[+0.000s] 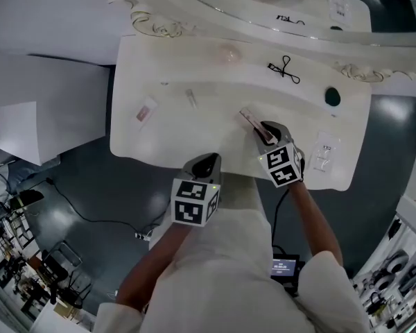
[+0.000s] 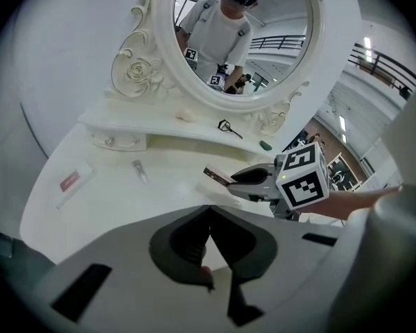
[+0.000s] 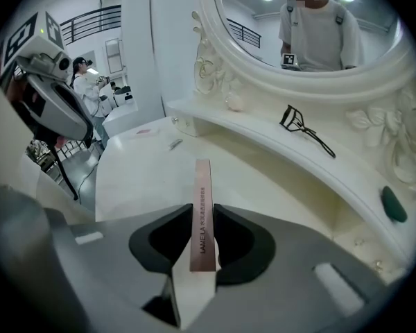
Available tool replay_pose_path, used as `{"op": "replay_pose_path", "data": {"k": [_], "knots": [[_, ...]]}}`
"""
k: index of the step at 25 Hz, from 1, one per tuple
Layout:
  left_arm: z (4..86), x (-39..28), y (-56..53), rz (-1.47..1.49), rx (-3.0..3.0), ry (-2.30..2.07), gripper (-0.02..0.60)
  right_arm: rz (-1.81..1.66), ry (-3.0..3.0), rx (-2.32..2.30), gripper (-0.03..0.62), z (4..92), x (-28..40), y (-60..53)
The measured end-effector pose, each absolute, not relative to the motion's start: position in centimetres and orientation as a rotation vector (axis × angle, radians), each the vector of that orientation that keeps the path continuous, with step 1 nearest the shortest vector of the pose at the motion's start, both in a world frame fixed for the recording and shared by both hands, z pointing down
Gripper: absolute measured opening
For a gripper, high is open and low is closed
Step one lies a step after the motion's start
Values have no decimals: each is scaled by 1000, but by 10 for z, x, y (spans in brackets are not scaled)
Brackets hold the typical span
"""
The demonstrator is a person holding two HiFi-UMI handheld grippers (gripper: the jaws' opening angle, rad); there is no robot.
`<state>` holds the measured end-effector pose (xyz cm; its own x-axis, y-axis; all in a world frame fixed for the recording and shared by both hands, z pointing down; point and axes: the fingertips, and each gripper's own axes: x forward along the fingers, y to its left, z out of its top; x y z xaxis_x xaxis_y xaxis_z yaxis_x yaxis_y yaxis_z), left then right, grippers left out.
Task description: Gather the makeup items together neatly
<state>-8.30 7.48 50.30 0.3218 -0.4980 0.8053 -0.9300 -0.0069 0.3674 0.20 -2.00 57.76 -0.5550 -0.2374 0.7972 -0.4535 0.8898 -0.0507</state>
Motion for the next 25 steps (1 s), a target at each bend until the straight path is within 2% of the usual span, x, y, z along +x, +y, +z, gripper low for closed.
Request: {"op": "replay_pose_path", "data": {"k": [25], "knots": [[502, -31, 57, 701, 1814, -1136, 9, 472, -2172, 789, 92, 560, 49, -3]]}}
